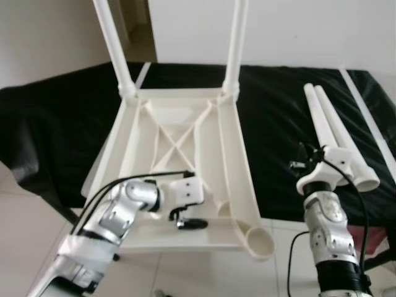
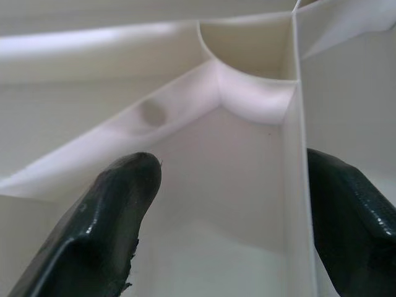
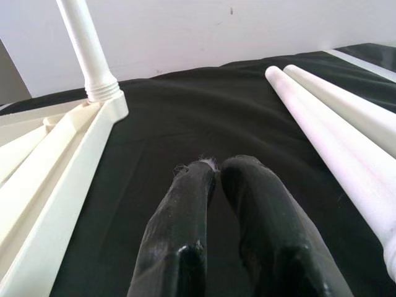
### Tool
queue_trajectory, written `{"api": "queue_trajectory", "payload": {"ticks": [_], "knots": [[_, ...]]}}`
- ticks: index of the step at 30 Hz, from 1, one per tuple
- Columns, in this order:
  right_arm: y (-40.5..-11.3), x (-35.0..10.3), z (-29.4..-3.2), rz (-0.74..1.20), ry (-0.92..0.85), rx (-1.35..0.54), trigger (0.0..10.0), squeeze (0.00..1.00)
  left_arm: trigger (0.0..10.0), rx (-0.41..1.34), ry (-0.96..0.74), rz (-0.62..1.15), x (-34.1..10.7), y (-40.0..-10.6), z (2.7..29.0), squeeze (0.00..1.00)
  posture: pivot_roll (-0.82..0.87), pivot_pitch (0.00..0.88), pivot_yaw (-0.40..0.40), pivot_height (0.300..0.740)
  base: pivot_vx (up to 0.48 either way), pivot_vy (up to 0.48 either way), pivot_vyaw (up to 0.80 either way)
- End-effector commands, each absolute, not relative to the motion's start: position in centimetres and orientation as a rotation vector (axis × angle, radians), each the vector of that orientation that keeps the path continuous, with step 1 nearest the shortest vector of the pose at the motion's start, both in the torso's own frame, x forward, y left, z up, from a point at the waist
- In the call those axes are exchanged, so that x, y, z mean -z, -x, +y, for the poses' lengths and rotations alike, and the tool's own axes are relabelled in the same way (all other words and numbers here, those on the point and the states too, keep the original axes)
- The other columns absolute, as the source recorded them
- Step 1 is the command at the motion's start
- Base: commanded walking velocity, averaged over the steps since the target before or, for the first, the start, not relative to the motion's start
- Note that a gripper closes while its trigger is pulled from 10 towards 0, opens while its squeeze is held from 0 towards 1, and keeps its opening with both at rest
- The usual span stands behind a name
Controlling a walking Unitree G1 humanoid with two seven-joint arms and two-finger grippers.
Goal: Building children table
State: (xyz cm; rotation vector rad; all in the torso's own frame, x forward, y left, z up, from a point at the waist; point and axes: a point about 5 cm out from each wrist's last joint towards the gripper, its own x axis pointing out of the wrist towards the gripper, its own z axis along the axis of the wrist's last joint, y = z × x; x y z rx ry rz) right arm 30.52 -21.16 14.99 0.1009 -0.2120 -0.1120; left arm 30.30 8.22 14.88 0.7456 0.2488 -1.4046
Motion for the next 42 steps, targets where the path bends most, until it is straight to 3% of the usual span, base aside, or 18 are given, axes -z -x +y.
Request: {"api": "queue_trajectory", "payload": {"ticks": [1, 9, 17, 22, 25, 38, 39, 40, 42], "knots": [[-30.3, -14.8, -21.1, -0.202, -0.104, 0.112, 10.0, 0.00, 10.0, 0.953, -0.742, 0.065, -16.4, -32.8, 9.1, 0.00, 0.02, 0.057, 0.029, 0.740, 0.000, 0.000, 0.00], [-30.3, -14.7, -21.0, -0.191, -0.109, 0.112, 10.0, 0.00, 10.0, 0.779, -0.647, -0.029, -18.8, -36.1, 7.8, 0.00, 0.01, 0.050, 0.035, 0.740, 0.000, 0.000, 0.00], [-30.2, -14.6, -21.2, -0.189, -0.104, 0.122, 10.0, 0.00, 10.0, 0.686, -0.533, -0.074, -20.1, -37.1, 7.5, 0.00, 0.00, 0.039, 0.040, 0.740, 0.000, 0.000, 0.00], [-30.2, -14.7, -21.5, -0.194, -0.083, 0.136, 10.0, 0.00, 10.0, 0.774, -0.379, -0.131, -21.5, -36.6, 7.6, 0.00, 0.00, 0.030, 0.038, 0.740, 0.000, 0.000, 0.00], [-30.3, -14.4, -23.1, -0.171, -0.018, 0.255, 10.0, 0.00, 10.0, 0.907, -0.336, -0.222, -22.2, -35.1, 7.4, 0.00, 0.01, 0.024, 0.034, 0.740, 0.000, 0.000, 0.00], [-30.3, -14.4, -26.0, -0.139, 0.023, 0.411, 10.0, 0.00, 10.0, 0.927, -0.279, -0.213, -20.9, -33.7, 5.9, 0.00, 0.01, 0.021, 0.020, 0.740, 0.000, 0.000, 0.00], [-30.3, -14.4, -26.1, -0.137, 0.031, 0.416, 10.0, 0.20, 10.0, 0.952, -0.264, -0.219, -20.8, -33.1, 5.6, 0.00, 0.01, 0.021, 0.019, 0.740, 0.000, 0.000, 0.00], [-30.2, -14.4, -26.3, -0.138, 0.033, 0.421, 10.0, 1.00, 10.0, 0.977, -0.254, -0.233, -20.8, -32.6, 5.2, 0.00, 0.01, 0.021, 0.019, 0.740, 0.000, 0.000, 0.00], [-30.2, -14.4, -26.3, -0.138, 0.033, 0.421, 10.0, 1.00, 10.0, 0.977, -0.254, -0.233, -20.8, -32.6, 5.2, 0.00, 0.01, 0.021, 0.019, 0.740, 0.000, 0.000, 0.00]]}}
